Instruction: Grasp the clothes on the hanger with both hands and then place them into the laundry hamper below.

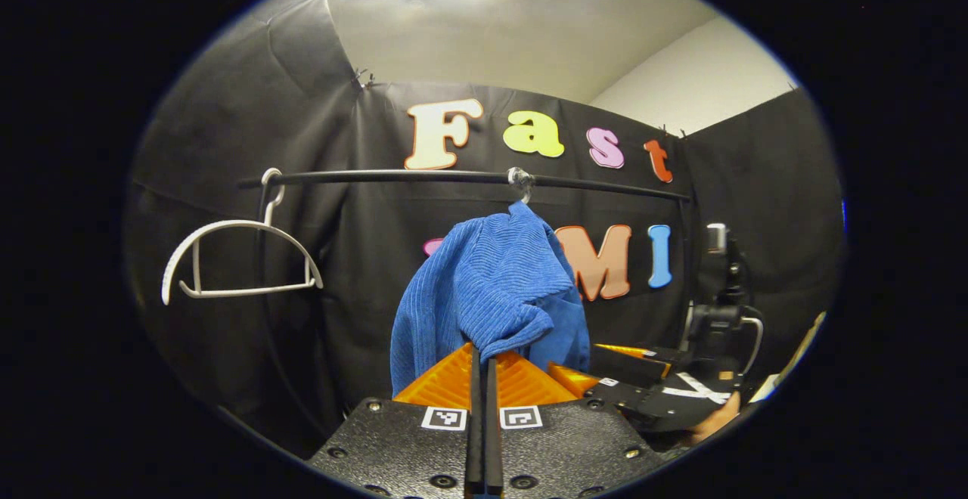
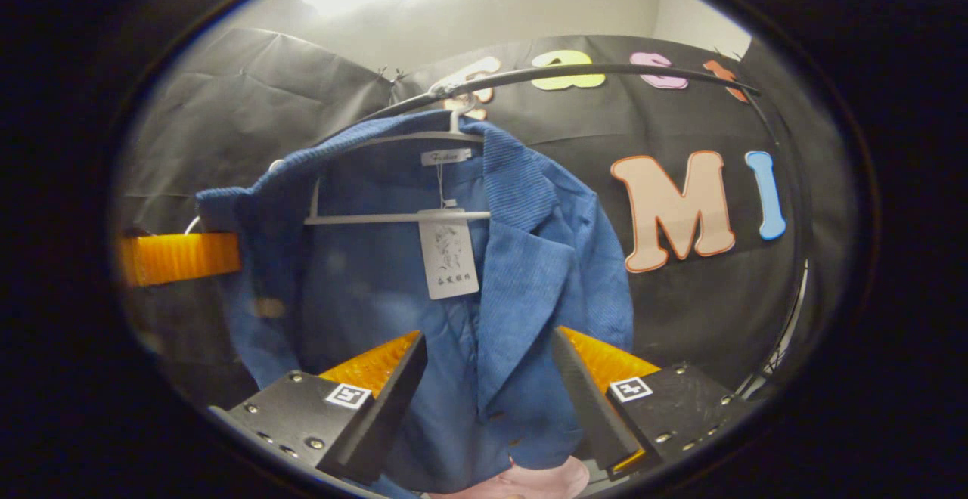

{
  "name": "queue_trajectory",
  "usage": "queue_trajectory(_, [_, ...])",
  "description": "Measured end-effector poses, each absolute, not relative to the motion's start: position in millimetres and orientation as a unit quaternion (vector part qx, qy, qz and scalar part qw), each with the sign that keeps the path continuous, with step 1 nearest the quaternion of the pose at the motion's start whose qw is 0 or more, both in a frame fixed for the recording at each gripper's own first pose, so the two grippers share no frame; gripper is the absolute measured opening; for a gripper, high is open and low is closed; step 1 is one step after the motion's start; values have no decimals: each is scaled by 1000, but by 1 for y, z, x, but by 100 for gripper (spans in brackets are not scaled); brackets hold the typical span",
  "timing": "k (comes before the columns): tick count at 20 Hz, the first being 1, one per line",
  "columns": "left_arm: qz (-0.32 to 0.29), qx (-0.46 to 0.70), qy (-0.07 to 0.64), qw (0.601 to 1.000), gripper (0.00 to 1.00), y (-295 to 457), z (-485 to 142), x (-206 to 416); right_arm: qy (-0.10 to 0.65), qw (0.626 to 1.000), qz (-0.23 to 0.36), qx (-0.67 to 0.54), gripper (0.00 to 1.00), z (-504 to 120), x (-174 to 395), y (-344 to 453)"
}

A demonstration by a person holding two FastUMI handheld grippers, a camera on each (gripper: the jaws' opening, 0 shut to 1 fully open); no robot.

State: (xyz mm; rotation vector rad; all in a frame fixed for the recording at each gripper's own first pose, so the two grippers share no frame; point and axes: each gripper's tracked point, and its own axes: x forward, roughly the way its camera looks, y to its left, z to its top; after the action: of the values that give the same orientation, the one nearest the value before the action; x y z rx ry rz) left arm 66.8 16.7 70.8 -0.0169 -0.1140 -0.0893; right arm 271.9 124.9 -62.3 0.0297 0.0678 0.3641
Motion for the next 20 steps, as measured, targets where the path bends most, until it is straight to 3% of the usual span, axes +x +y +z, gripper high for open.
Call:
queue_trajectory(4, [-79, -13, -63, 995, 0, 35, 97, 48, 45, 993, 111, 7, 94, -68, 314, 101])
queue_trajectory(6, [-72, -4, -76, 995, 2, 51, 115, 42, 48, 993, 110, 20, 94, -71, 329, 105])
queue_trajectory(8, [-43, 37, -90, 994, 5, 75, 127, 39, 41, 992, 113, 47, 72, -72, 336, 113])
queue_trajectory(9, [-30, 53, -92, 994, 2, 84, 129, 38, 41, 990, 121, 60, 79, -73, 337, 121])
queue_trajectory(12, [-20, 79, -92, 992, 4, 94, 128, 31, 20, 990, 123, 70, 79, -69, 335, 134])
queue_trajectory(13, [-20, 83, -89, 992, 3, 94, 125, 33, 14, 991, 113, 67, 72, -68, 338, 134])
queue_trajectory(17, [-28, 70, -81, 994, 1, 94, 116, 37, 32, 994, 88, 65, 98, -72, 360, 134])
queue_trajectory(18, [-27, 66, -78, 994, 0, 97, 113, 39, 41, 993, 90, 68, 93, -70, 356, 132])
queue_trajectory(20, [-19, 60, -75, 995, 1, 107, 111, 46, 34, 995, 59, 74, 35, -64, 360, 115])
